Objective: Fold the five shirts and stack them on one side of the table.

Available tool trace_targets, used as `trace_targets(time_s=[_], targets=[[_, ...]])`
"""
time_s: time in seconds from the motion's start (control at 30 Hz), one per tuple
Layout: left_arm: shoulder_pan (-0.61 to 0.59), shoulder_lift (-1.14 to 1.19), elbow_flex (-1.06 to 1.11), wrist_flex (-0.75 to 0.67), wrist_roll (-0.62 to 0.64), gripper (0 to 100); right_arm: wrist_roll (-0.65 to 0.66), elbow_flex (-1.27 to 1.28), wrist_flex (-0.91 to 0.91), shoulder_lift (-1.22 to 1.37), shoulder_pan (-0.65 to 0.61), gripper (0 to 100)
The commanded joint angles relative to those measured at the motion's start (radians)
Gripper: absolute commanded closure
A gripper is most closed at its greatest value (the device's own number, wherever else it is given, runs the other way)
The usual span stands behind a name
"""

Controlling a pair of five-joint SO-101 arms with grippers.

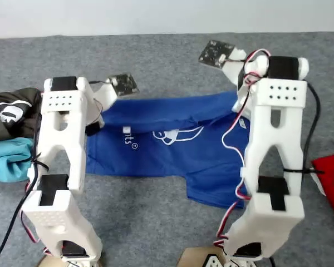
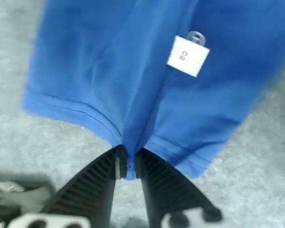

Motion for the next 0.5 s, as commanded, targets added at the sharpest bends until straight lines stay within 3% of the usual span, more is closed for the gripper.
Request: trace_targets(time_s=[0.0, 0.47], targets=[[-0.003, -0.008, 0.002, 0.008, -0.006, 100, 0.008, 0.141, 0.044, -0.193, 0.016, 98.7], [0.005, -0.006, 0.05, 0.011, 0.025, 100, -0.037, 0.733, 0.033, -0.613, 0.008, 98.7]])
